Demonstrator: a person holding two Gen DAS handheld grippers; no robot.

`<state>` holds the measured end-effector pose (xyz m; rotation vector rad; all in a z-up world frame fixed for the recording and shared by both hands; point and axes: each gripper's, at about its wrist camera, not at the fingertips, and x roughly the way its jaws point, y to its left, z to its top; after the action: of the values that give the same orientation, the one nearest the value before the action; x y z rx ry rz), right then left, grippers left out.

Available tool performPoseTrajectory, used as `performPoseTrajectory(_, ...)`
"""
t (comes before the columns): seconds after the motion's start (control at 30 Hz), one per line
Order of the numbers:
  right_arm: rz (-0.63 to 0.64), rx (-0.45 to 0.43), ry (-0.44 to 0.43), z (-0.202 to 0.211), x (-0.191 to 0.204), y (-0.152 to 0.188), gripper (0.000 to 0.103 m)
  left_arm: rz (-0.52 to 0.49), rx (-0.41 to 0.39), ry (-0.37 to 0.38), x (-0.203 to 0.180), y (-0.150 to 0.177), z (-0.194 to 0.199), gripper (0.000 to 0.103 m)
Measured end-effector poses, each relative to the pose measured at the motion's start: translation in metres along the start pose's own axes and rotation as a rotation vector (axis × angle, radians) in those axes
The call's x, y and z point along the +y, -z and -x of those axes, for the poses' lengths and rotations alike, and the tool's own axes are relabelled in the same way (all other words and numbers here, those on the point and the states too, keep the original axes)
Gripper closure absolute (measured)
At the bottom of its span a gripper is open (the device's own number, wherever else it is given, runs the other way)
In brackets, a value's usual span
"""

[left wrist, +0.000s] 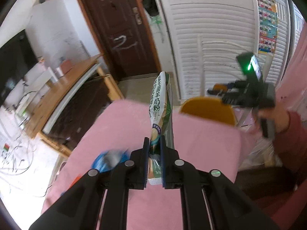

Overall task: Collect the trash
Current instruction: 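Carry the cup and bag over the yellow bin and open both tools, then move both tools back to the table toward the two wrappers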

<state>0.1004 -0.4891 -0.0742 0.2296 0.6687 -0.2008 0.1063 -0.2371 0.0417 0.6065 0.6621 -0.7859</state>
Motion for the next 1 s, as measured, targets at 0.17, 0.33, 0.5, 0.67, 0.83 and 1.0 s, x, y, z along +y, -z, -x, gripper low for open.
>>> performPoseTrajectory(0.17,-0.036,0.055,-0.01,-0.028,-0.019,0.008,0.053,0.006,0.05,0.054,-0.037,-0.046,-0.058,0.097)
performPoseTrajectory(0.33,-0.076,0.055,-0.023,-0.032,-0.033,0.014,0.041,0.038,0.141,0.06,-0.059,-0.068,-0.119,0.097)
performPoseTrajectory(0.5,-0.158,0.039,-0.013,-0.026,-0.063,0.019,0.041,0.066,0.222,0.098,-0.074,-0.071,-0.159,0.097)
performPoseTrajectory(0.67,-0.228,0.01,0.011,-0.012,-0.087,0.023,0.039,0.152,0.234,0.128,-0.075,-0.071,-0.174,0.088)
performPoseTrajectory(0.83,-0.231,-0.016,0.012,-0.003,-0.086,0.02,0.035,0.269,0.199,0.161,-0.056,-0.061,-0.161,0.042)
performPoseTrajectory(1.0,-0.172,-0.031,-0.016,0.004,-0.062,0.013,0.035,0.383,0.104,0.115,-0.028,-0.041,-0.119,0.037)
